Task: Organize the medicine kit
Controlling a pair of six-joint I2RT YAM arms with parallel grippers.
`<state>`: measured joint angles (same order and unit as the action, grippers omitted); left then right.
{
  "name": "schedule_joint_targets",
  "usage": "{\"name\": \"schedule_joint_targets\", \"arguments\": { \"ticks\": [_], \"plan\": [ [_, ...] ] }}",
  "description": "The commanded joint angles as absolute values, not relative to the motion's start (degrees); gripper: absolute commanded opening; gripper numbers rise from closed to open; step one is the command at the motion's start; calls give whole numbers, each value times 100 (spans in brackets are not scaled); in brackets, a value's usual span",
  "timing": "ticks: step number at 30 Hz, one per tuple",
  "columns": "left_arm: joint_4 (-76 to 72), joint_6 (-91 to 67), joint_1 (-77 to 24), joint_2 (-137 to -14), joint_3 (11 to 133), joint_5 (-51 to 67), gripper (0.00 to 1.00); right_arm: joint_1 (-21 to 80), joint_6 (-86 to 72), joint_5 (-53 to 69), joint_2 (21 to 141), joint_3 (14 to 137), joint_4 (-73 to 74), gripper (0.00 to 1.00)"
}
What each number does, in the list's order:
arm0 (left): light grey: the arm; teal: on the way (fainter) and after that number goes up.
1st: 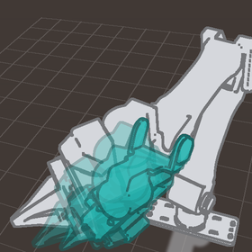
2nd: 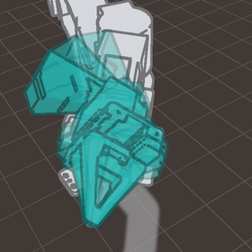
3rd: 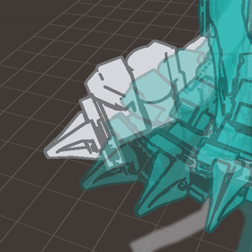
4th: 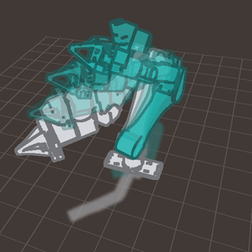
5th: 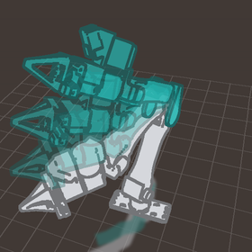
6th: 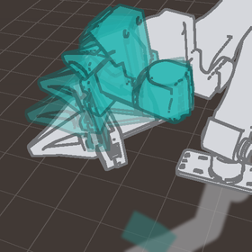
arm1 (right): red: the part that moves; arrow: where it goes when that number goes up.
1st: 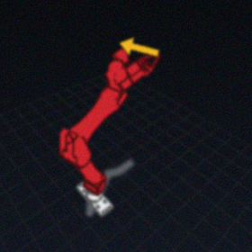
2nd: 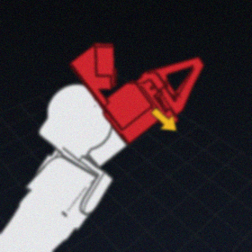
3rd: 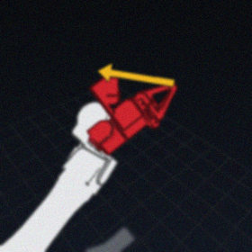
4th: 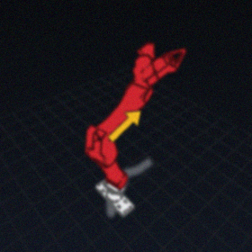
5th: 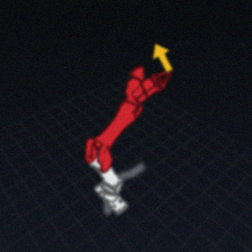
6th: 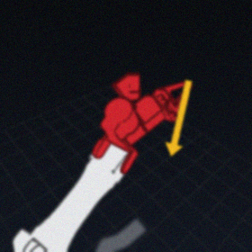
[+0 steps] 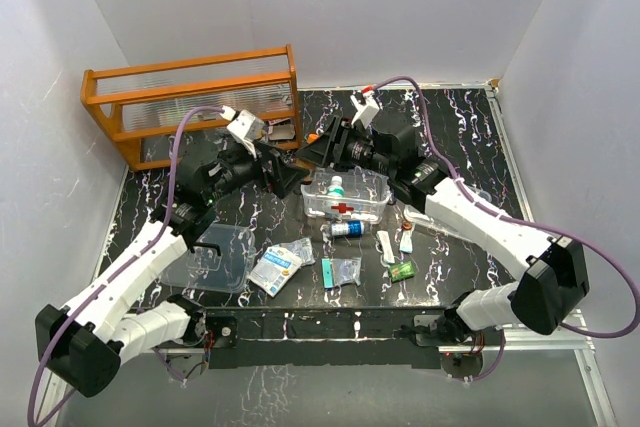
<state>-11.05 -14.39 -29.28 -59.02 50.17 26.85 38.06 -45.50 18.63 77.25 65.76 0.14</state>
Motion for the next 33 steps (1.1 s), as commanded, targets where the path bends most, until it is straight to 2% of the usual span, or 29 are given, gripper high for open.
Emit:
{"name": "schedule_joint_targets", "arguments": {
  "ticks": [1, 5, 10, 20, 33],
  "plan": [
    [-303, -1167, -2921, -5567, 5086, 670, 99, 3659, -4526, 1176, 7769, 6995, 650, 35],
    [763, -1917, -2890, -5822, 5446, -862, 99, 3545, -4377, 601, 7945, 7167, 1291, 35],
    [800, -1923, -2792, -5791, 5147, -1614, 99, 3387, -4218, 342, 8521, 7571, 2210, 36],
    [558, -1378, -2692, -5886, 4974, -1026, 99, 3379, -4116, 418, 9681, 8363, 3092, 35],
    [375, -1268, -2681, -5992, 4913, -844, 99, 3456, -4387, 529, 9939, 7773, 2362, 36]
  ]
}}
